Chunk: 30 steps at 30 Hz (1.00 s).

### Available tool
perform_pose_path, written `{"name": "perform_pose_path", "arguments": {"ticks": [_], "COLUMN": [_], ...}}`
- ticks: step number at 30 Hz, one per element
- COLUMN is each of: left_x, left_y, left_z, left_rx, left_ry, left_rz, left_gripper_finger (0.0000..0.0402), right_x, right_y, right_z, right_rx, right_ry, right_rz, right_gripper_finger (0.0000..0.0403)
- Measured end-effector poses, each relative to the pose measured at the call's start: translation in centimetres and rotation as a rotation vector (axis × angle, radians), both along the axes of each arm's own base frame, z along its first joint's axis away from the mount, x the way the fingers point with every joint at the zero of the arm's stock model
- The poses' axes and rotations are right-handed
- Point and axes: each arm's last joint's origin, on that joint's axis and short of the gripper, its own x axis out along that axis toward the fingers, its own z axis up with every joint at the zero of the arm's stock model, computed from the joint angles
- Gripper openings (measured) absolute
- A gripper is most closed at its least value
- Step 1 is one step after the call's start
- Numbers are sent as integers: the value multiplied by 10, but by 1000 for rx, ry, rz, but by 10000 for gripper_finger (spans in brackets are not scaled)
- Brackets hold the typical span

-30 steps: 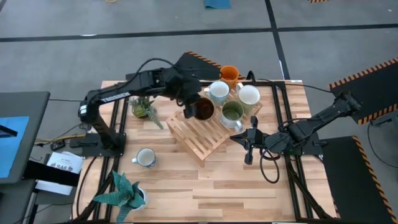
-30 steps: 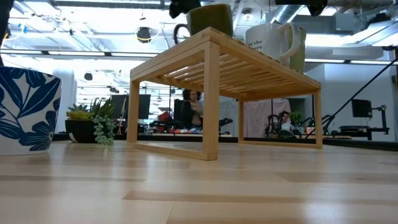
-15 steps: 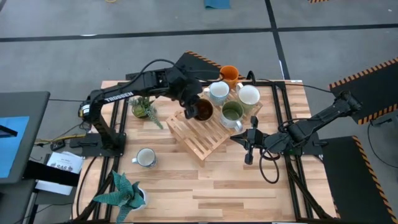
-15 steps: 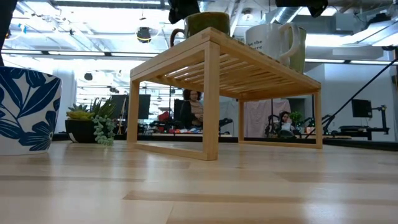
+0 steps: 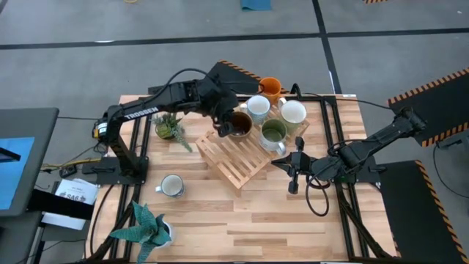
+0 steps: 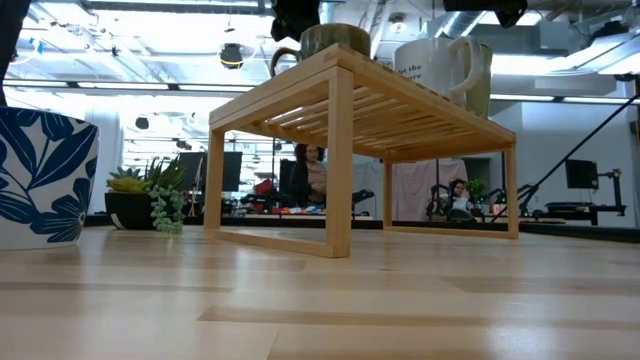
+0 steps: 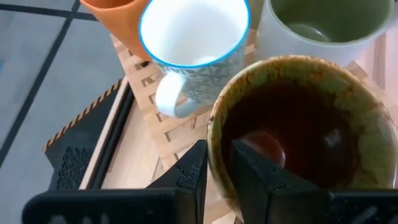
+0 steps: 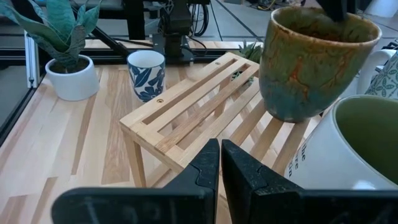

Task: Place coffee mugs
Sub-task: Put the green patterned mug on the shelf, then put the blue patterned mug on the shelf

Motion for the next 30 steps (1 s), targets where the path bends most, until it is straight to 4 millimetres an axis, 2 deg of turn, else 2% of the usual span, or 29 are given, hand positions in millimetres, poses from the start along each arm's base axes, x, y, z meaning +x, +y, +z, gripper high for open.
{"name": "perform_pose_path", "arguments": {"ticks": [14,24,30], "left_x": [-3,-12,-26], "left_y": [9,6,2], "left_z": [2,34,51], "left_rx": [18,46,70], "left_ry": [-2,-80,-113], "left_rz": [35,33,14], "left_gripper_finger": [132,146,146], "right_x": [0,0,0], "right_y": [0,0,0], "right_z": [0,0,0], "right_rx": [0,0,-1], "right_ry": [-1,-1,3], "right_rz": [0,0,0], "right_gripper_finger": [44,44,44]}}
